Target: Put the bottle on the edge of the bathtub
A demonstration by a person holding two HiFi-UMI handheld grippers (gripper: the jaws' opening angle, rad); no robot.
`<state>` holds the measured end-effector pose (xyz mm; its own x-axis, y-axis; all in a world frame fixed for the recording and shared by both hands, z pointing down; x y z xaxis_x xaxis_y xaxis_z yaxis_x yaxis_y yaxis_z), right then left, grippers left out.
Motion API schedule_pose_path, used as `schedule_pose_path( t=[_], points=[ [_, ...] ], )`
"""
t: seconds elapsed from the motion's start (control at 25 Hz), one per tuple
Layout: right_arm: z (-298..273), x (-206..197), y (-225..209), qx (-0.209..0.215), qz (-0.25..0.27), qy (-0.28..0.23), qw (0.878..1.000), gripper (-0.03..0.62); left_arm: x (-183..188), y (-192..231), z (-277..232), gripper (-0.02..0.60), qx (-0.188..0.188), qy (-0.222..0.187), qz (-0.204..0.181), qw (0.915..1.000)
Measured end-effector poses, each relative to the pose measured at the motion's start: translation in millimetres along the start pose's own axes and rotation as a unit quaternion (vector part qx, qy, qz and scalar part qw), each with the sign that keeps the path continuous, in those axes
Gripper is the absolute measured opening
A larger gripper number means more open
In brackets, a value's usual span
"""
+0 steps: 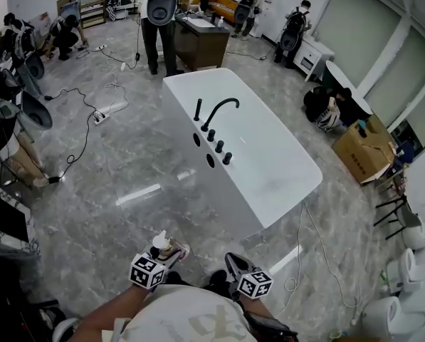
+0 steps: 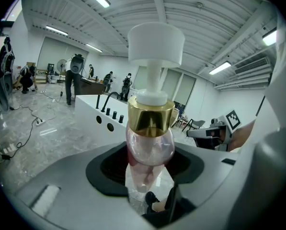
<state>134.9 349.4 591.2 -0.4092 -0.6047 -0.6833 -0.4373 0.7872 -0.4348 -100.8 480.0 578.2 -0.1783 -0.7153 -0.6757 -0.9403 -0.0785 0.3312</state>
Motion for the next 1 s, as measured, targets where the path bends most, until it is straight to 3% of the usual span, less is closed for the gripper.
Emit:
schedule_pose_path(
  t=[0.12,0.72,1.0],
  points=[
    [0.2,0.3,2.3,0.001,0.004,0.003,1.000,0.006,-1.8,3.7,1.2,0.218,-0.002,-0.002,0.014,0.9999],
    [-2.4,-5.3,-0.8,-0.011,-0.011,0.003,1.000,0.006,-12.4,8.2,-6.3,0.218,-0.010,0.024,0.011,0.9996],
    [-22.0,1.7,-15.0,-0.001,-0.024,0.022,0.999,0.006,8.1,13.4,-18.7,0.218,-0.009,0.032,0.014,0.9994]
  ],
)
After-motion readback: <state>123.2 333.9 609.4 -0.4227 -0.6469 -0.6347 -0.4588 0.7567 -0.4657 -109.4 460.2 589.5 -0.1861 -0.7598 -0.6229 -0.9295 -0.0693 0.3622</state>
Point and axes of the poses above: the fingertips, and each gripper's own axes: z backward along the fingers, y to its left, x out of its top, the point moved 6 cm from there along z, backward along the fingers, and after that the axes turned 15 degrees about y, right-handed, at the moved point
